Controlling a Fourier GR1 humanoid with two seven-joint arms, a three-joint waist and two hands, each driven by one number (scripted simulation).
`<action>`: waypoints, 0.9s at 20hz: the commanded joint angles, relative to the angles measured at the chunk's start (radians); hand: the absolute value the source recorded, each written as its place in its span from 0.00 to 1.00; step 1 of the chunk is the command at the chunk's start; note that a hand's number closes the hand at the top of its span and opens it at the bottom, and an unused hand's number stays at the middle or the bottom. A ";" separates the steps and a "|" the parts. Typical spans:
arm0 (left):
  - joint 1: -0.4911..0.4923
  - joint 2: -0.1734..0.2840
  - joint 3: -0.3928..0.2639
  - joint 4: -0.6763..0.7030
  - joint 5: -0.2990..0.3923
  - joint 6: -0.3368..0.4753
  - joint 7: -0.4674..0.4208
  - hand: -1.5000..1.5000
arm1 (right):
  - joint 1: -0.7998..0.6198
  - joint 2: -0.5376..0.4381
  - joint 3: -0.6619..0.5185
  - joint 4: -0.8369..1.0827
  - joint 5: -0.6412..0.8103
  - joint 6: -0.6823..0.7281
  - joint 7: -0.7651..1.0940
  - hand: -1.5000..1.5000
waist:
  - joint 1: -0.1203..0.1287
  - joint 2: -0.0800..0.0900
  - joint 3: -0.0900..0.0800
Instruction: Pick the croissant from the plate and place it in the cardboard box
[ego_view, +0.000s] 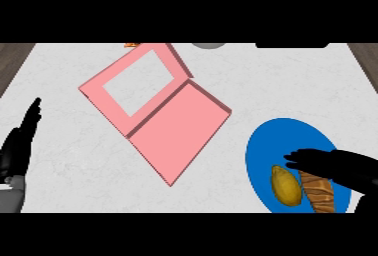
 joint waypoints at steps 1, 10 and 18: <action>-0.075 -0.033 0.014 0.105 -0.035 0.015 -0.039 0.50 | 0.041 0.026 -0.002 -0.031 0.048 0.047 0.029 0.00 | -0.005 0.001 0.000; -0.027 -0.057 0.029 0.057 -0.055 0.013 -0.047 0.50 | -0.016 0.214 -0.022 0.128 0.175 -0.205 -0.001 1.00 | 0.000 0.002 0.000; -0.012 -0.052 0.029 -0.032 -0.055 -0.022 0.051 0.50 | -0.012 0.323 -0.136 0.126 0.213 -0.278 0.234 1.00 | -0.005 0.000 0.000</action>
